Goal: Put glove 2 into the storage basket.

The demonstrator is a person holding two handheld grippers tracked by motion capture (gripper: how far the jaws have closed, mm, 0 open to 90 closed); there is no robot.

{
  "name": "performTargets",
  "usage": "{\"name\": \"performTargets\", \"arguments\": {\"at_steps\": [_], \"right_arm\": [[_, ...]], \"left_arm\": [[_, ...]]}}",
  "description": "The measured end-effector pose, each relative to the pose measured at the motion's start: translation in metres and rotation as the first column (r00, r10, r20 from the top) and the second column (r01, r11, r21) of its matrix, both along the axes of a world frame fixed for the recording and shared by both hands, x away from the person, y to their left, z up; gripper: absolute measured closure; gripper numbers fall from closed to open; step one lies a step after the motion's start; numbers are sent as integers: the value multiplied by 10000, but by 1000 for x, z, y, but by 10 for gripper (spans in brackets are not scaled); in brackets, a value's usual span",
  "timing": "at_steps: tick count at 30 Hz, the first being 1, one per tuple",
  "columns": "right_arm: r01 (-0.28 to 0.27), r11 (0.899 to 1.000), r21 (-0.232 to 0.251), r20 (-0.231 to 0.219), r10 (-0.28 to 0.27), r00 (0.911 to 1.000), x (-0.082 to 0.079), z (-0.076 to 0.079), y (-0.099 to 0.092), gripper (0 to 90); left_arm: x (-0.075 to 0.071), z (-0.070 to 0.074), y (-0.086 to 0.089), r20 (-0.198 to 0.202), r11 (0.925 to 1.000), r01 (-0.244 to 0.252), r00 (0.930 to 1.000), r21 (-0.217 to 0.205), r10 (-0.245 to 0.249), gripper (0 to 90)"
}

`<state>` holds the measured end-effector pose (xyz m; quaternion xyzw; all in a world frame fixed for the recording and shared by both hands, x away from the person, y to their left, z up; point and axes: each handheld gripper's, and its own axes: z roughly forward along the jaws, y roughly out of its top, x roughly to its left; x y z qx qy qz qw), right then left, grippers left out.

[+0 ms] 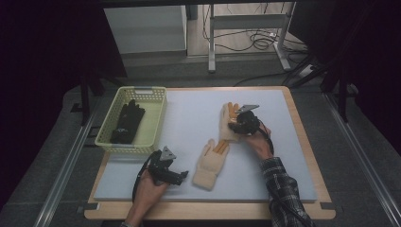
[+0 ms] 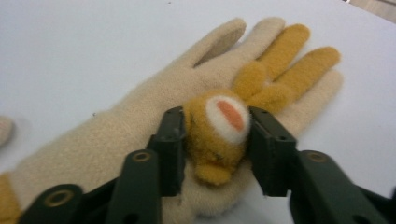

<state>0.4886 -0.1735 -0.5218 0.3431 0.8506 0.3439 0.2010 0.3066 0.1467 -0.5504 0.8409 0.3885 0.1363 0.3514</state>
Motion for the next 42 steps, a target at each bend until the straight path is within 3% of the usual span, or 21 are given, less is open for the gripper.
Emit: {"name": "performTargets", "arguments": {"at_steps": [2,6,10,18,26,32,34,42], "right_arm": [[150,9998,137,-117,-148,9998,-1,5,-3,617],[531,9948,875,-222,-513,9984,-7,19,-9,618],[567,9924,1094,-103,-559,9984,-19,35,-10,618],[194,9822,1867,156,-227,9996,-51,75,-7,618],[-538,9705,2349,133,521,9986,-93,99,7,618],[-854,9594,2689,-166,932,9955,-124,104,17,617],[-901,9598,2659,-233,998,9947,-135,103,20,617],[-575,9619,2673,-690,787,9945,-165,72,32,616]], "left_arm": [[0,0,1,-13,10000,54,10000,72,-54,14],[0,0,0,-9,10000,21,10000,30,-21,14],[0,0,0,-15,10000,48,10000,78,-48,14],[0,0,0,-2,10000,14,10000,44,-14,14],[0,0,0,26,10000,-3,10000,28,2,14],[0,0,0,16,10000,4,10000,31,-4,14],[0,0,0,-11,10000,-7,10000,16,7,14],[0,0,0,8,10000,-14,10000,13,14,14]]}}
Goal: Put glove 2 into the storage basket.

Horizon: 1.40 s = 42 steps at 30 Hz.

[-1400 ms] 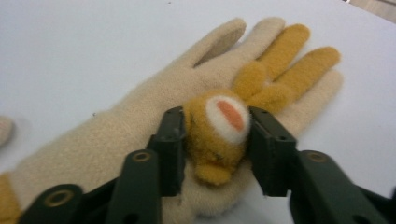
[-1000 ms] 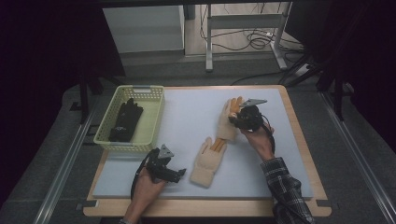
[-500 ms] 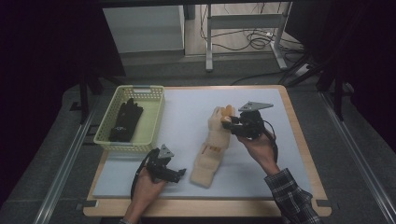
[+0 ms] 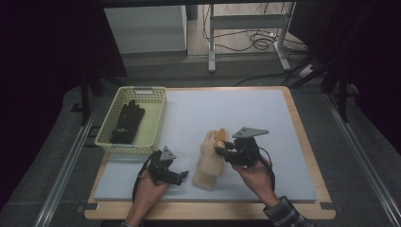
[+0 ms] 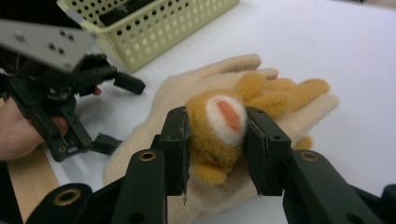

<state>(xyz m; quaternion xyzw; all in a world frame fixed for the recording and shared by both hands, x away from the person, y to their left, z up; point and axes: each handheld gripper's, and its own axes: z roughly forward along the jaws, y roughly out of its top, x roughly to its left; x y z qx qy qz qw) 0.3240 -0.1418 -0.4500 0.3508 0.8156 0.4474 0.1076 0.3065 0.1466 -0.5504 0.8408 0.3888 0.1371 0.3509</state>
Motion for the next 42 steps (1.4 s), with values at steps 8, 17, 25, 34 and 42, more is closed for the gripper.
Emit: {"name": "performTargets", "arguments": {"at_steps": [8,17,25,34,42], "right_arm": [[455,9983,368,-534,-435,9976,-12,-29,12,616],[614,9978,-256,-424,-625,9971,-23,-54,18,445],[549,9976,-431,436,-530,9976,-16,-37,-10,391],[139,9965,-830,-2,-140,9999,-14,-63,-34,768],[-868,9895,-1159,-152,856,9962,-20,-82,-17,826]], "left_arm": [[0,0,0,2,10000,-7,10000,0,7,14],[0,0,0,7,10000,19,10000,26,-19,14],[0,0,0,-12,10000,31,10000,24,-31,14],[-4,1,3,-33,10000,-43,10000,76,43,23],[-9,0,22,-93,9997,-248,9996,19,248,16]]}}
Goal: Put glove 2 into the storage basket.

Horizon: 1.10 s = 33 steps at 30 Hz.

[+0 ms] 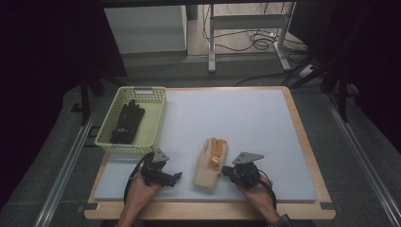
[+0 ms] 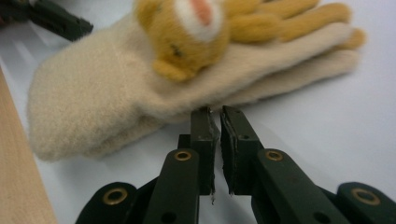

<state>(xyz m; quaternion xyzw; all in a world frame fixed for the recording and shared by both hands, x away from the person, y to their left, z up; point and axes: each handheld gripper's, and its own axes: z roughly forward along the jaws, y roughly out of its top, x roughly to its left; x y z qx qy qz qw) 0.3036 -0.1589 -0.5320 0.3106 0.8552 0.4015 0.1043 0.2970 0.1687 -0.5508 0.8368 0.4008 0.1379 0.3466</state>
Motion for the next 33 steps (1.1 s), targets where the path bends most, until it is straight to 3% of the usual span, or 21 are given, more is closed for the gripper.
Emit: {"name": "performTargets", "arguments": {"at_steps": [6,12,23,28,33], "right_arm": [[-215,9997,-128,39,216,9998,2,-3,13,827],[-270,9995,-152,68,271,9996,6,-4,24,826],[-347,9989,-327,261,356,9990,16,-6,54,811],[-554,9976,-410,335,568,9978,17,-5,57,772],[-590,9968,-547,410,613,9973,15,0,46,721]], "left_arm": [[0,0,0,10,10000,74,10000,49,-74,16],[1,1,8,2,9984,559,9984,102,-559,35],[0,0,11,81,9982,594,9982,40,-594,37],[0,-1,10,82,9983,590,9982,41,-590,35],[0,-1,10,95,9983,588,9982,22,-589,35]]}}
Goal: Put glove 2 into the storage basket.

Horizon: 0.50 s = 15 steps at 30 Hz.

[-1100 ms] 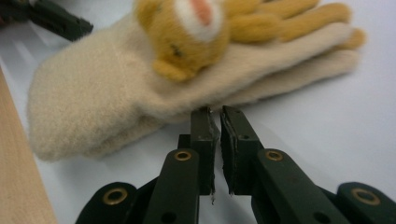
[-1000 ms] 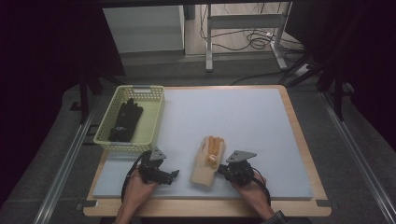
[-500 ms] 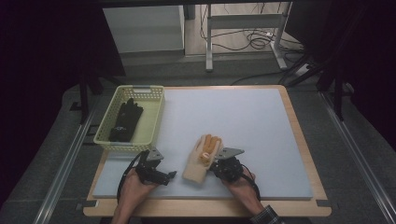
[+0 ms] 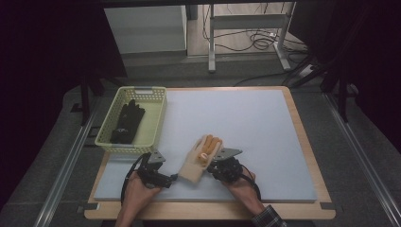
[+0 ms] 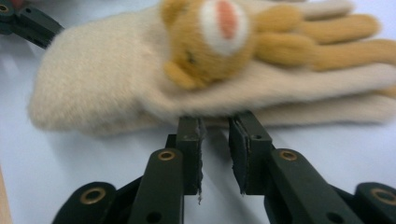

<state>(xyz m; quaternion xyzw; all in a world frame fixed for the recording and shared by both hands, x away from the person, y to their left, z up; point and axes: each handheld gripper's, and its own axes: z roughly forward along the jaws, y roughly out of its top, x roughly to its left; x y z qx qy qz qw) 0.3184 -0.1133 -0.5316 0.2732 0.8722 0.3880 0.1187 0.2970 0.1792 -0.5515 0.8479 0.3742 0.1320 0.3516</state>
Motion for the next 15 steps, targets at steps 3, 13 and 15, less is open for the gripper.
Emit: {"name": "performTargets", "arguments": {"at_steps": [3,13,15], "right_arm": [[249,9997,-51,147,-249,9996,2,5,-13,697],[1624,9867,-71,450,-1619,9858,14,18,-77,486],[1950,9805,-262,603,-1932,9793,15,18,-89,448]], "left_arm": [[0,0,0,6,10000,-3,10000,-27,3,34],[0,0,0,25,10000,-6,10000,-63,6,34],[0,0,0,24,10000,-6,10000,-65,6,34]]}}
